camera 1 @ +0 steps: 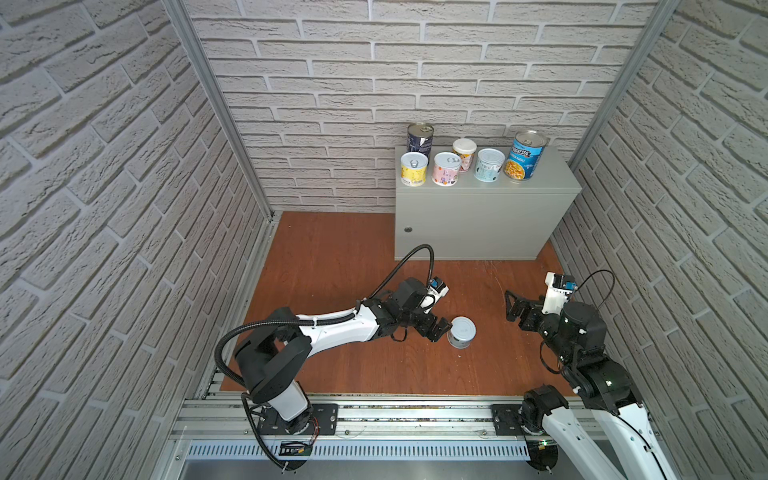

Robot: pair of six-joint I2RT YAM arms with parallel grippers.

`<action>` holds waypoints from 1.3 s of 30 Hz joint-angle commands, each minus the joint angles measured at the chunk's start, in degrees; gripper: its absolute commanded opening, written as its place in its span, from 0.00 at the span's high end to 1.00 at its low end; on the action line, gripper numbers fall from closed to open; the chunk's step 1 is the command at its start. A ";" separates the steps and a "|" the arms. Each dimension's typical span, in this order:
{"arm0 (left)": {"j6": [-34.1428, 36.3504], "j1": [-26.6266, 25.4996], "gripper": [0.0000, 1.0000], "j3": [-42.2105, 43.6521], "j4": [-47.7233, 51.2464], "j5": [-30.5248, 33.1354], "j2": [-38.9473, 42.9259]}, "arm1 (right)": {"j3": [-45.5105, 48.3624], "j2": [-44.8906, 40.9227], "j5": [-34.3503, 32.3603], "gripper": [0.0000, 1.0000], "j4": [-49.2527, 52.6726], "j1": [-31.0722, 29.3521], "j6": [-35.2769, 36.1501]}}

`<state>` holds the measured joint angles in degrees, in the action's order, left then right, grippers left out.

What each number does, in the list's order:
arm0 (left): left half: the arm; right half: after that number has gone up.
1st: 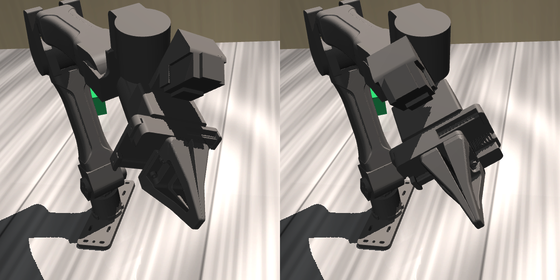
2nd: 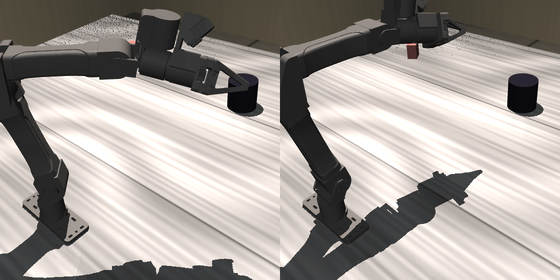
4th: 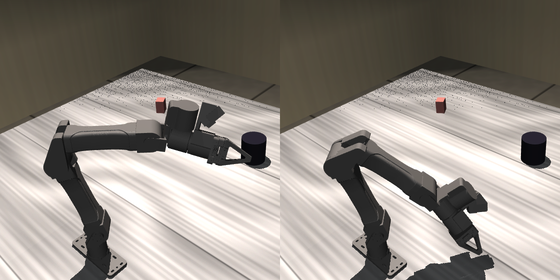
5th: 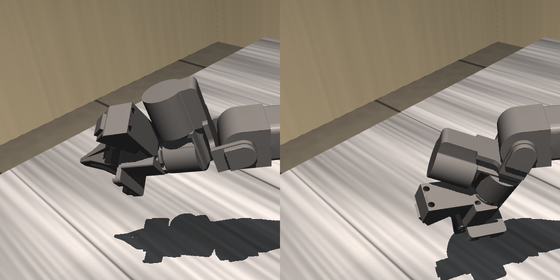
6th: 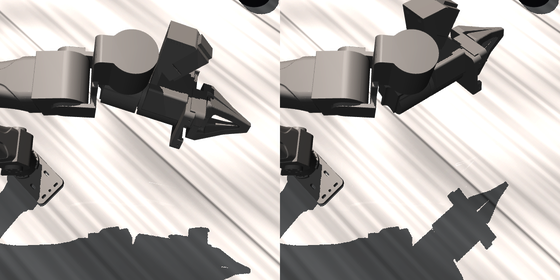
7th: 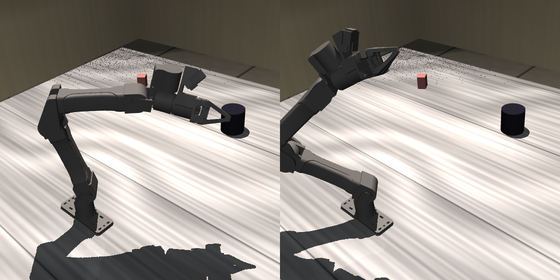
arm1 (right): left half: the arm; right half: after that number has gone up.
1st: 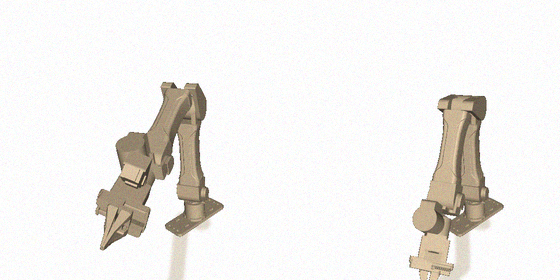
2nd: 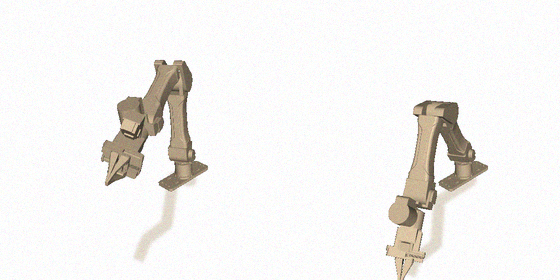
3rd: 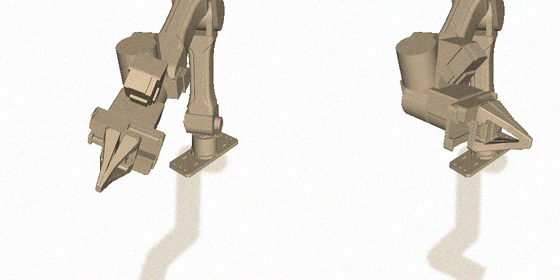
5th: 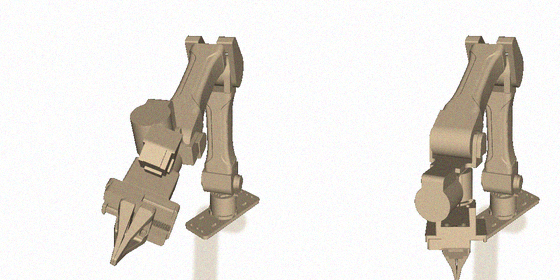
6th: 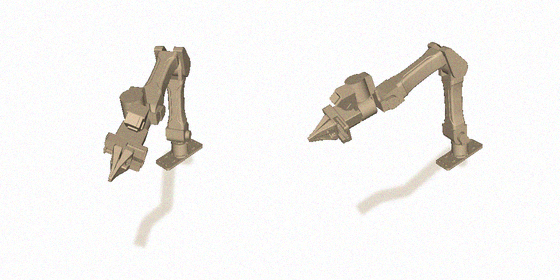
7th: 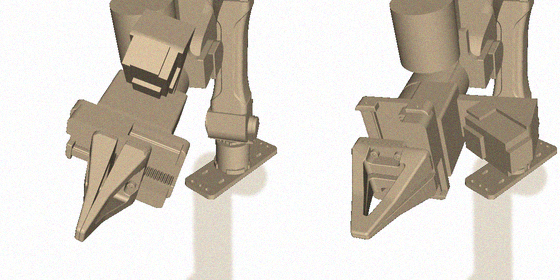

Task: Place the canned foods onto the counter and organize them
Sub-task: 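Open the right gripper and withdraw it while the left gripper moves toward the floor can, then lower the left gripper over the white-lidded can and close on it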

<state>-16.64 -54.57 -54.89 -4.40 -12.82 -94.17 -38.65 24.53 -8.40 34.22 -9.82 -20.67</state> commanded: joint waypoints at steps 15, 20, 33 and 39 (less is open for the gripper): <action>4.25 -4.99 0.08 -9.82 0.18 -3.44 -10.80 | 1.01 -2.49 -3.74 0.01 5.69 0.31 -3.20; 4.41 -5.93 0.12 -13.11 3.90 -2.66 -14.18 | 1.22 -2.58 -4.87 0.01 5.45 0.28 -3.85; 5.22 -6.24 0.14 -16.70 7.66 -0.76 -17.54 | 1.15 -2.53 -6.23 0.01 5.87 0.31 -2.89; 5.85 -6.17 0.17 -19.03 10.86 1.74 -19.81 | 1.04 -1.26 -6.61 0.01 5.95 0.33 -2.63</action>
<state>-11.99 -60.80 -72.53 4.58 -13.67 -112.49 -37.65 22.52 -14.00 41.01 -9.80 -23.57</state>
